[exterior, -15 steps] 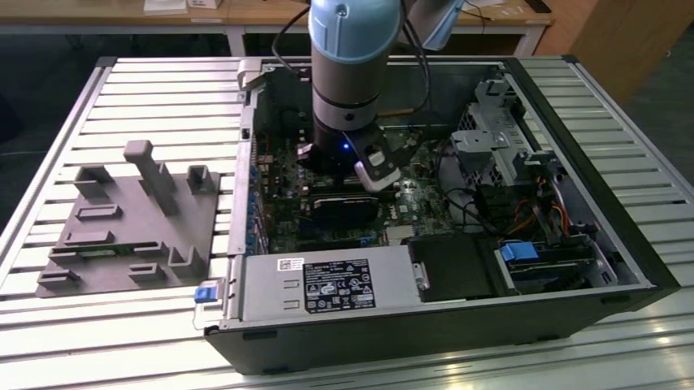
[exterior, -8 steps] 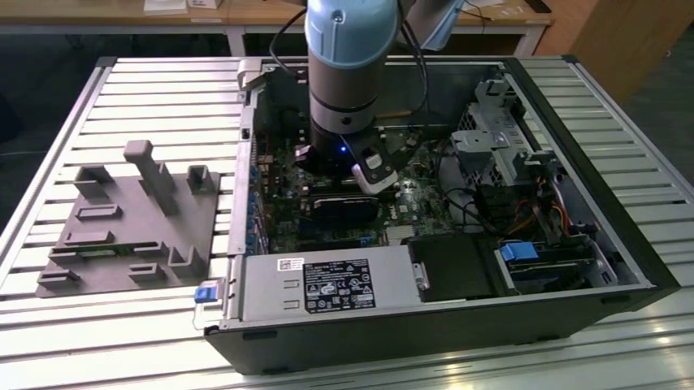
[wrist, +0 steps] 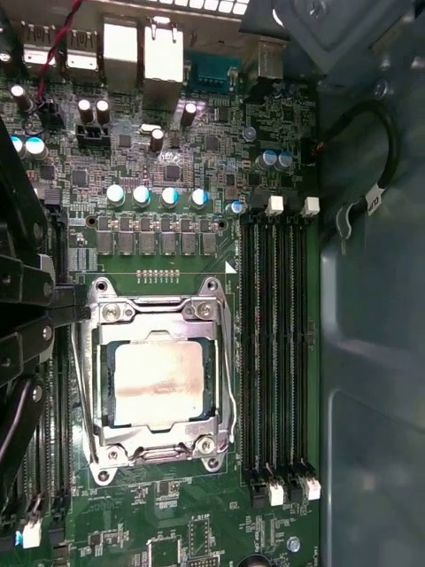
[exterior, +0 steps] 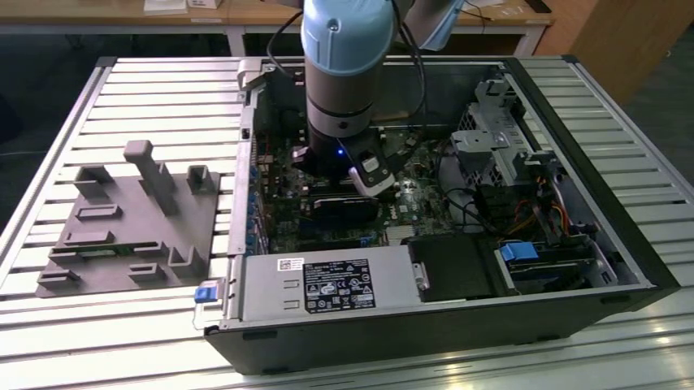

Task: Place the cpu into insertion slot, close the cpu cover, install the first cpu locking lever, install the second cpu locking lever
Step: 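Install the second cpu locking lever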

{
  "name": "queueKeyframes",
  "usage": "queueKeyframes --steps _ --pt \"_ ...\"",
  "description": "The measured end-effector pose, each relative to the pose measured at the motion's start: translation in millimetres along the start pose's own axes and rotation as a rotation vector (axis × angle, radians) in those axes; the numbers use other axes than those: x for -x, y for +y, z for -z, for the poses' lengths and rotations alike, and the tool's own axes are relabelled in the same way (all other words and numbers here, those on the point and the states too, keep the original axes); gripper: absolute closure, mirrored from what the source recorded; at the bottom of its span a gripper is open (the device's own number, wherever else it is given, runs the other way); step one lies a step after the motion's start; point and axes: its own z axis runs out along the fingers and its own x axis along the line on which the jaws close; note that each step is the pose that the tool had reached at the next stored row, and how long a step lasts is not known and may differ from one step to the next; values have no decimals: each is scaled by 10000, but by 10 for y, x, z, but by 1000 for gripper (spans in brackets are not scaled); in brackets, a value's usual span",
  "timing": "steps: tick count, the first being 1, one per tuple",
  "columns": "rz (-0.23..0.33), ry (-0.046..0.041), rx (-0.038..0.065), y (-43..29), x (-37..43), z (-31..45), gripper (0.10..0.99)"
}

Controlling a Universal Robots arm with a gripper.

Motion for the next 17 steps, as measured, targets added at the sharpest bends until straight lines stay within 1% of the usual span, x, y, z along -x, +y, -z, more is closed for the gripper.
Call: queueKeyframes --steps 3,8,12,14,17 --pt "1 4 103 -3 -3 -12 973" --pt "0 6 193 -11 -7 -42 973" --pt "-1 9 313 -13 -13 -45 973" --pt "-1 7 334 -11 -14 -40 973" --pt "-3 8 333 -6 -15 -6 973"
